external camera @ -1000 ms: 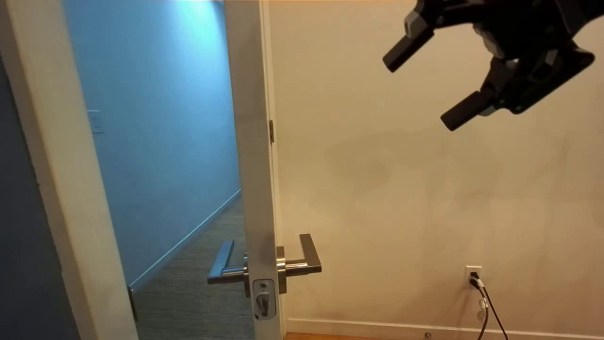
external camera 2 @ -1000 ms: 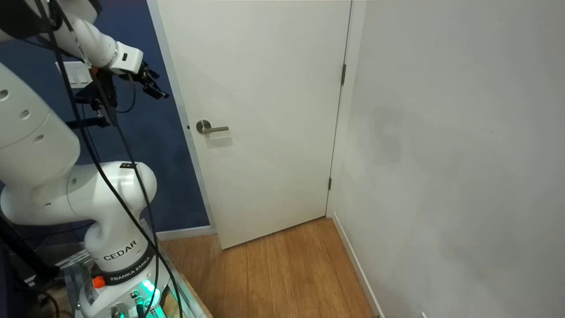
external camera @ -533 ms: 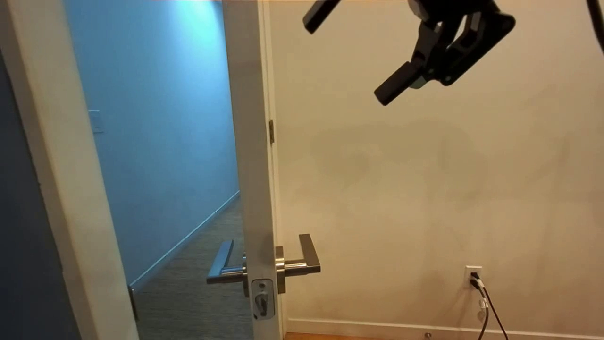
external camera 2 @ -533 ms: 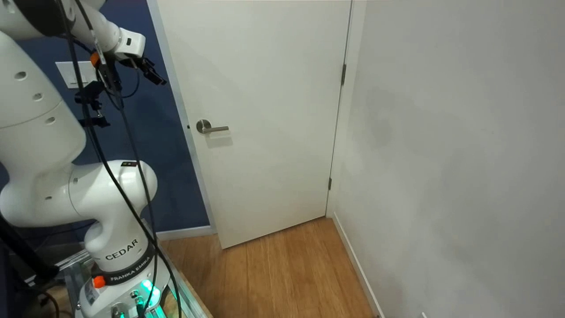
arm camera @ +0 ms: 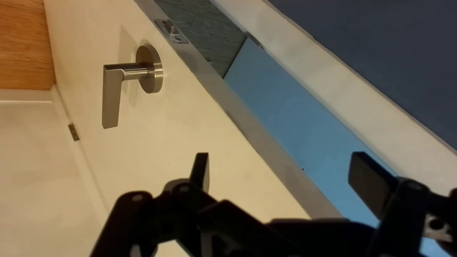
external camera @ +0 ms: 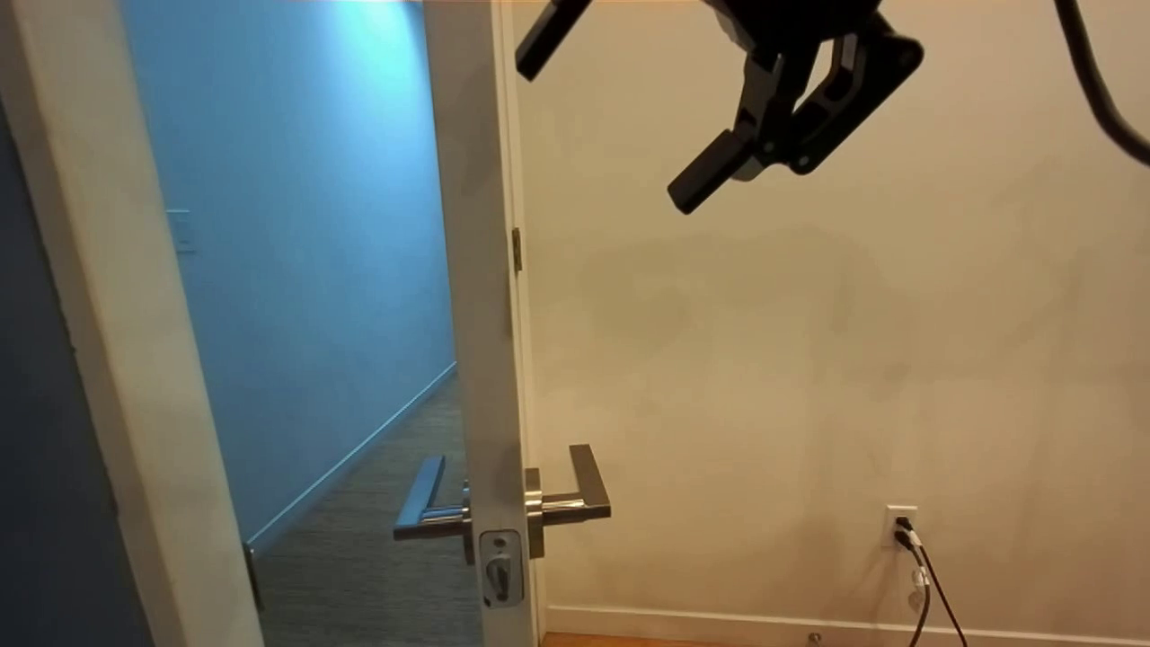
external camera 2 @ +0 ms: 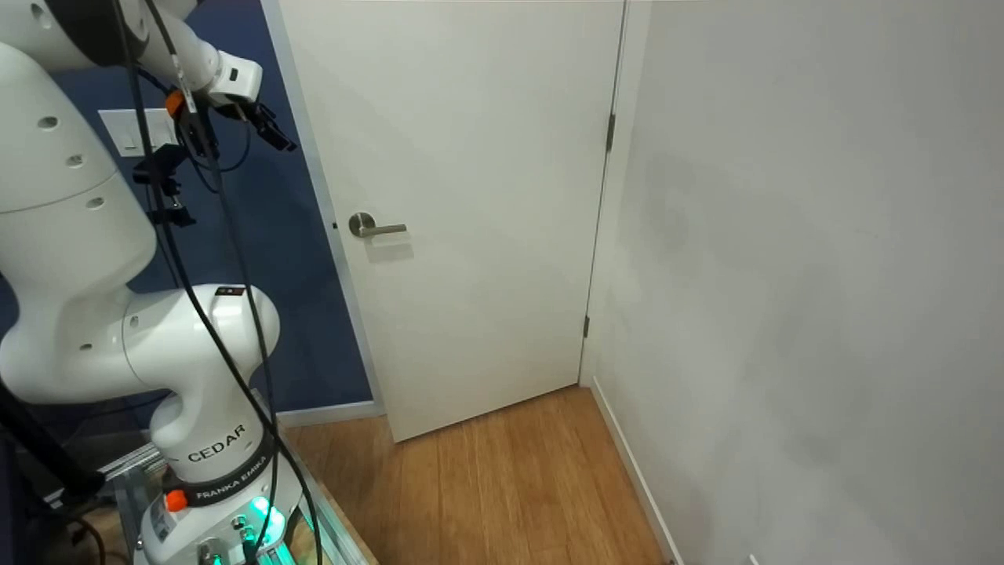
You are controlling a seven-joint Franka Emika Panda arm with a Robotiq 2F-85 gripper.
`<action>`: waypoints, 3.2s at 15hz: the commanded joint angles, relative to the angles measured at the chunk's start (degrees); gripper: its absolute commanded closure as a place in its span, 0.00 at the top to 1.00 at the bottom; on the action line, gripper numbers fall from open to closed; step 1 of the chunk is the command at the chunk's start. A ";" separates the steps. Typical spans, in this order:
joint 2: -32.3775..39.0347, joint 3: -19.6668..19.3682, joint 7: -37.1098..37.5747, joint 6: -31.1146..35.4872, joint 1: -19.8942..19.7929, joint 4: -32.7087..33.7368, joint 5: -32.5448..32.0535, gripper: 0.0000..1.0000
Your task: Open the door
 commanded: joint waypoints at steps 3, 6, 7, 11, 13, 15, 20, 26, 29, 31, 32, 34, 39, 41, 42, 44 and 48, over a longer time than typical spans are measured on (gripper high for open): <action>5.57 0.67 -3.84 8.10 0.68 10.34 0.00 1.00; 9.77 5.66 -5.52 15.24 -3.46 16.94 -0.62 1.00; 11.35 6.83 -5.68 17.58 -3.99 19.01 -1.81 1.00; 18.26 12.53 -8.80 25.10 -6.44 27.08 -9.76 1.00; 17.87 5.23 -9.36 22.08 -2.27 22.54 -12.51 1.00; 19.84 1.72 -10.24 21.95 -0.19 23.74 -13.66 1.00; 24.61 -8.03 -13.42 21.75 6.12 28.00 -15.01 1.00; 27.81 -12.84 -18.65 26.34 9.70 34.39 -11.63 1.00; 28.04 -18.13 -20.41 30.06 13.85 35.92 -6.32 1.00; 25.57 -33.02 -18.18 22.69 22.79 25.88 -0.59 1.00; 25.70 -37.39 -17.30 21.88 25.68 23.90 1.03 1.00; 26.05 -44.35 -15.96 22.19 30.93 21.48 3.82 1.00; 23.57 -56.62 -9.38 21.79 43.64 9.48 4.99 1.00; 22.92 -59.30 -7.15 21.66 46.62 5.80 4.99 1.00; 22.47 -60.04 -6.03 21.66 47.49 3.76 4.99 1.00; 21.94 -61.39 -4.10 21.64 48.59 0.45 4.99 1.00; 20.61 -62.32 -0.70 22.37 49.10 -3.55 4.99 1.00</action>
